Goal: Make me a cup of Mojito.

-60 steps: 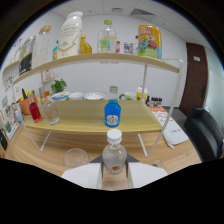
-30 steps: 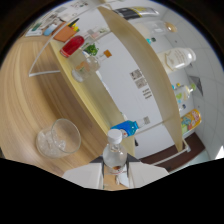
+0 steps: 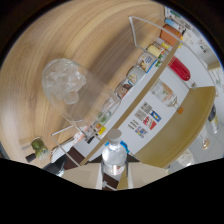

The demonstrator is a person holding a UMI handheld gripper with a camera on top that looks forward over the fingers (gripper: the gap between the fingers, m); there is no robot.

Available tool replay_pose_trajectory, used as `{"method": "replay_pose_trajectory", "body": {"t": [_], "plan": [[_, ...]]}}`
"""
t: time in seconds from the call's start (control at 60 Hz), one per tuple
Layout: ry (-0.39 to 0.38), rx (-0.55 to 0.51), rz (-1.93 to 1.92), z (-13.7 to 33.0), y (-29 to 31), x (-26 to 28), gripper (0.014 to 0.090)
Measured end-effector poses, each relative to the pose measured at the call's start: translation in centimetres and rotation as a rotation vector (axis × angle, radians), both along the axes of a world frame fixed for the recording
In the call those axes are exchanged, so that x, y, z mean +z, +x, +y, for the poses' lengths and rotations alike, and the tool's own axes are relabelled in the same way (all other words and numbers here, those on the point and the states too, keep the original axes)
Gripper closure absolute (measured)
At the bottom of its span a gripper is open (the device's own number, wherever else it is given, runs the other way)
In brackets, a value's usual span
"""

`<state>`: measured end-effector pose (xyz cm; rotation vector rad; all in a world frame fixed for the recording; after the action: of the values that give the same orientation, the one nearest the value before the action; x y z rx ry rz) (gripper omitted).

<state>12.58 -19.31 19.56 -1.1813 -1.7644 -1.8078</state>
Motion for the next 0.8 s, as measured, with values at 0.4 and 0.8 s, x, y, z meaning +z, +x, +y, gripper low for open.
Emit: {"method": "replay_pose_trajectory", "body": {"t": [0.4, 0.8], "plan": [[0.045, -0.049, 0.399, -0.4, -0.9, 1.9, 0.0708], [0.275, -0.137, 1.857, -1.4, 1.7, 4.5, 0.0708]]}}
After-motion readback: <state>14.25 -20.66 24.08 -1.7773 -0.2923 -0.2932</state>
